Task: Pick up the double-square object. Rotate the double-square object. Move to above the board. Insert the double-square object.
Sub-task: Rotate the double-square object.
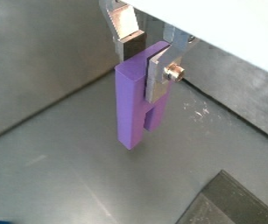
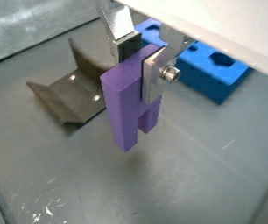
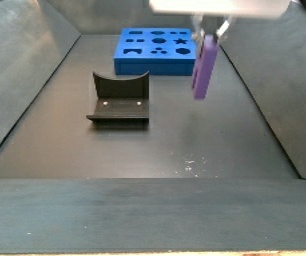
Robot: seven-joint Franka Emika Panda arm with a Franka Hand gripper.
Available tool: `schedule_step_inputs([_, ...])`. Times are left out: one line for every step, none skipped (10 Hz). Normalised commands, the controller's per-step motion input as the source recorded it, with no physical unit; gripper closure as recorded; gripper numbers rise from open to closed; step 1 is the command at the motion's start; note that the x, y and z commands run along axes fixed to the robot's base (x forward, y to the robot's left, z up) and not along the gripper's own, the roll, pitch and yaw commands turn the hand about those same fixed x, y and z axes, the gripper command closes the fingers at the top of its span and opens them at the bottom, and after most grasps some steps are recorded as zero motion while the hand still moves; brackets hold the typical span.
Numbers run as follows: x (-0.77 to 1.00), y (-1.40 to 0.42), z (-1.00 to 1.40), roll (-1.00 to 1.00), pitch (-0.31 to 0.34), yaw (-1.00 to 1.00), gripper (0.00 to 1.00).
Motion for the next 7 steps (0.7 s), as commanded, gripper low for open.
schedule_step_inputs([-0.23, -0.3, 1.0, 0.06, 0.037, 0.02, 1.0])
schedule_step_inputs([-0.2, -0.25, 1.0, 0.05, 0.028, 0.02, 1.0])
schedule_step_inputs([-0.16, -0.2, 0.94, 0.04, 0.031, 0.02, 1.0])
schedule_step_inputs([-0.1, -0.13, 0.72, 0.03, 0.03, 0.02, 1.0])
schedule_step_inputs([-0.08, -0.09, 0.6, 0.02, 0.033, 0.02, 1.0])
schedule_step_inputs([-0.03, -0.05, 0.33, -0.01, 0.052, 0.02, 1.0])
schedule_step_inputs([-0.01, -0.04, 0.22, -0.01, 0.064, 0.02, 1.0])
